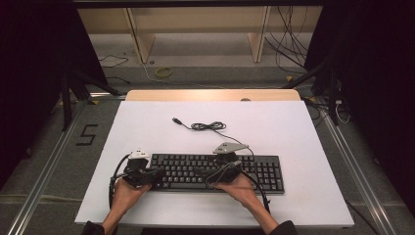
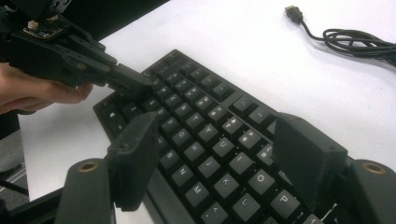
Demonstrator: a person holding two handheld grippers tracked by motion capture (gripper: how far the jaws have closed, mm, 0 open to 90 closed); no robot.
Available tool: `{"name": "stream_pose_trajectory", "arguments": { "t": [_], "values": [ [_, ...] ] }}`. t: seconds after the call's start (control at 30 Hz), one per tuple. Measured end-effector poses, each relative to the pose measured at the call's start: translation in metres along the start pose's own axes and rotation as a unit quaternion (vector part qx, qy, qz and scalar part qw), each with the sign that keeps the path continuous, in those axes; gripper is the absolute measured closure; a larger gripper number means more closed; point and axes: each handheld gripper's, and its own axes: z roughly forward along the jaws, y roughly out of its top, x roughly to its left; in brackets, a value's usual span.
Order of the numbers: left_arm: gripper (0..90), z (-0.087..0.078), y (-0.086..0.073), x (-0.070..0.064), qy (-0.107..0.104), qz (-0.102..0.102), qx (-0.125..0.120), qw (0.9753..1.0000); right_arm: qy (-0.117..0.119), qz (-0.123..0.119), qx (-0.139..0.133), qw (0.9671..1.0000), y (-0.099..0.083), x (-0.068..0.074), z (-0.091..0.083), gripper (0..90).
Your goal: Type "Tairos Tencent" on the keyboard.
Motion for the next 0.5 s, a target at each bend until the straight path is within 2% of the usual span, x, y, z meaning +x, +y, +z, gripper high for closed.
{"name": "stream_pose_trajectory", "arguments": {
  "t": [0.23, 0.5],
  "values": [
    [89.0, -0.0012, 0.0005, -0.0006, -0.002, -0.004, -0.004, 1.0000, -0.001, -0.001, 0.000, 1.0000, 0.0002, 0.0000, -0.0003, 32.7],
    [80.2, -0.0076, 0.0021, -0.0023, -0.016, -0.007, -0.026, 0.9995, -0.002, 0.002, 0.000, 1.0000, 0.0003, -0.0007, 0.0002, 33.3]
  ]
}}
